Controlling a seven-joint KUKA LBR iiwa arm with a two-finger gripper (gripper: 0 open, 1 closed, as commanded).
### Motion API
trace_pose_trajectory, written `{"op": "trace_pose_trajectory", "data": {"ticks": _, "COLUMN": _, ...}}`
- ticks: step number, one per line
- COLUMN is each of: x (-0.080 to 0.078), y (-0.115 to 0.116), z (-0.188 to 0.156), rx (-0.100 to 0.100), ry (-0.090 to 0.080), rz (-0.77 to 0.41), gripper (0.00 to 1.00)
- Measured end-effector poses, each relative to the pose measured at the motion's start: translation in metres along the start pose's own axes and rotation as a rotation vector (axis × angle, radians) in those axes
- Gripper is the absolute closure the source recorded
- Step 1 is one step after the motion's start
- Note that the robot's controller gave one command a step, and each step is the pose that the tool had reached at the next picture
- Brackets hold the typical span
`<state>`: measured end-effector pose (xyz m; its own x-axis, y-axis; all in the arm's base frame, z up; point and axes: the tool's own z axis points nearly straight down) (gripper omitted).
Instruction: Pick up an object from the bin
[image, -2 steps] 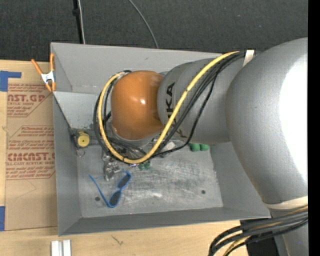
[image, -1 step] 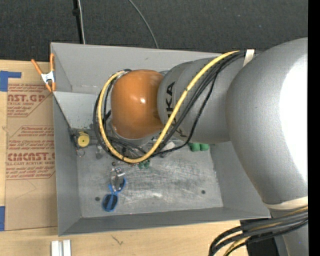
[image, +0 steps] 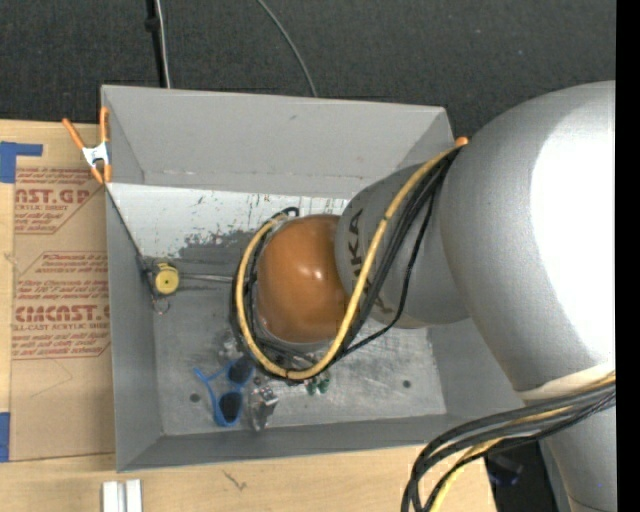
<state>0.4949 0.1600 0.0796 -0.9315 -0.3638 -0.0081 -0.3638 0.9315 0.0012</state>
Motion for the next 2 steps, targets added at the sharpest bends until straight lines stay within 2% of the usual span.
{"op": "trace_pose_trajectory", "data": {"ticks": 1, "x": -0.003, "y": 0.003, "z": -0.003, "rx": -0.005, "ry": -0.010, "rz": -0.001, "gripper": 1.00}}
{"op": "trace_pose_trajectory", "data": {"ticks": 2, "x": -0.002, "y": -0.019, "z": -0.180, "rx": 0.002, "ry": -0.002, "rz": -0.014, "gripper": 1.00}}
